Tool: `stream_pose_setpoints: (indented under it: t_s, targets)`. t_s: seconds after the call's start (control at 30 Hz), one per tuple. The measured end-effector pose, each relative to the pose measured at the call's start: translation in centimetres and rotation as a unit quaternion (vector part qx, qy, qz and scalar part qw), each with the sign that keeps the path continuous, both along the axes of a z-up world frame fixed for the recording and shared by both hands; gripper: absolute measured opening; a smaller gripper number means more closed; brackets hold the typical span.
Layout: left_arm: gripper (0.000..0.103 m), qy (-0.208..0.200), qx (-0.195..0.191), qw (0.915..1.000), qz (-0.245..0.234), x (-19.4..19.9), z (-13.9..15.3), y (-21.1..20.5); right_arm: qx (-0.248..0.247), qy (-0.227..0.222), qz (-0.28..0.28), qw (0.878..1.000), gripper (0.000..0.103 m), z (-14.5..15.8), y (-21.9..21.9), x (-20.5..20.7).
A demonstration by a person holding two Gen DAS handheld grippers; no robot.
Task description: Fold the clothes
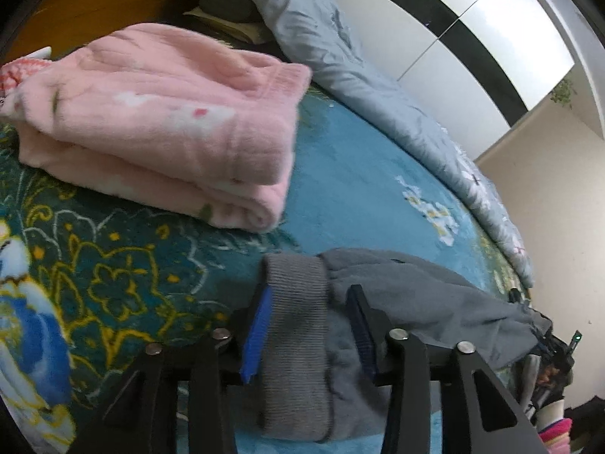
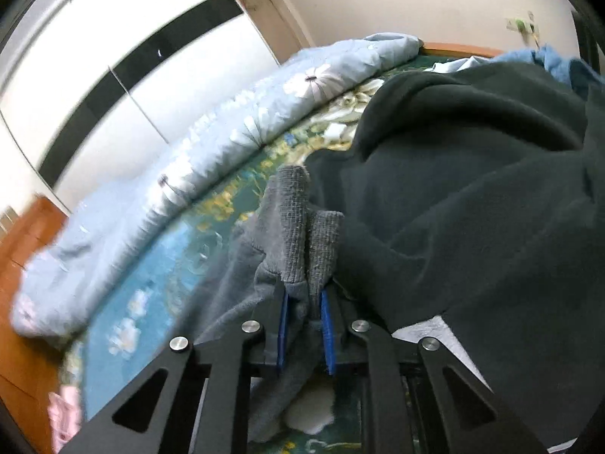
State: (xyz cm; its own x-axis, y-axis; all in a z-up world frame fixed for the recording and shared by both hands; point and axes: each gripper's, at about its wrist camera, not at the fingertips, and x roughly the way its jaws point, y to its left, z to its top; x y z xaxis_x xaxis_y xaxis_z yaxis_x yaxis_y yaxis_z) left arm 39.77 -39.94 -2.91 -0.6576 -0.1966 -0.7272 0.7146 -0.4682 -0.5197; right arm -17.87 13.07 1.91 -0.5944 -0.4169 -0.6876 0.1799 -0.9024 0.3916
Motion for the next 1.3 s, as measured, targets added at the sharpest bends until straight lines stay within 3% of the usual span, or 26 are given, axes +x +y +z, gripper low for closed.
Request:
stream_pose_setpoints:
  t_s: [0.17,0.3,0.37,0.4,0.47,0.57,0.63,0.73,0.83,0.93,0.97,1.07,1.1,1.2,1.3]
  targets:
    - [0.053,-0.014,-0.015,0.9998,-0.006,-0.3,-0.5,-0.3,0.058,0.003,0.034,0.998,0.021,-0.3,-2.4,1.1]
    - [0.049,-0.002,-0.035,0.9992,-0.021,-0.8,-0.6,-0.2,0.127,0.038,0.057,0.990,0.039,1.9,-1.9,3.4]
    - [0.030,0.001,-0.048,0.9984,-0.030,-1.1,-0.6,-0.2,0.165,0.069,0.056,0.982,0.040,3.8,-1.3,5.4]
    - [0.027,0.005,-0.057,0.9980,-0.027,-1.2,-0.5,-0.2,0.172,0.080,0.071,0.979,0.040,4.6,-1.6,6.3]
    - [0.011,0.016,-0.066,0.9975,-0.019,-1.2,0.0,-0.5,0.173,0.092,0.148,0.969,0.040,5.7,-4.7,8.4]
    - [0.010,0.064,-0.050,0.9967,-0.005,-0.1,0.5,-1.7,0.171,0.099,0.267,0.943,0.043,6.2,-10.3,11.2]
    - [0.010,0.055,-0.049,0.9973,-0.007,-0.4,0.4,-2.0,0.172,0.094,0.343,0.919,0.047,4.9,-15.5,12.8]
    - [0.010,0.055,-0.044,0.9975,-0.009,-1.0,-0.1,-1.8,0.184,0.081,0.452,0.869,0.047,2.2,-23.9,15.3]
    - [0.011,0.068,-0.026,0.9973,-0.013,-0.5,-0.4,-1.9,0.195,0.076,0.524,0.826,0.047,-0.3,-29.6,17.4]
    - [0.029,0.066,-0.009,0.9975,-0.026,-0.4,-0.8,-1.7,0.214,0.079,0.590,0.775,0.047,-2.6,-33.7,19.5]
    - [0.031,0.065,-0.004,0.9974,-0.032,-0.3,-1.0,-1.6,0.220,0.084,0.606,0.760,0.047,-3.3,-34.7,20.0]
    - [0.032,0.069,-0.002,0.9965,-0.048,-0.8,-1.2,-1.2,0.240,0.090,0.625,0.738,0.047,-4.9,-36.5,20.5]
    - [0.032,0.070,-0.001,0.9962,-0.051,-0.9,-1.3,-1.1,0.249,0.093,0.623,0.735,0.047,-5.3,-36.8,20.5]
    - [0.036,0.075,0.002,0.9956,-0.056,-1.4,-1.6,-0.9,0.252,0.101,0.623,0.734,0.047,-6.0,-37.1,20.6]
    - [0.034,0.088,-0.003,0.9944,-0.058,-1.4,-1.5,-0.9,0.247,0.100,0.617,0.741,0.047,-6.2,-37.0,20.1]
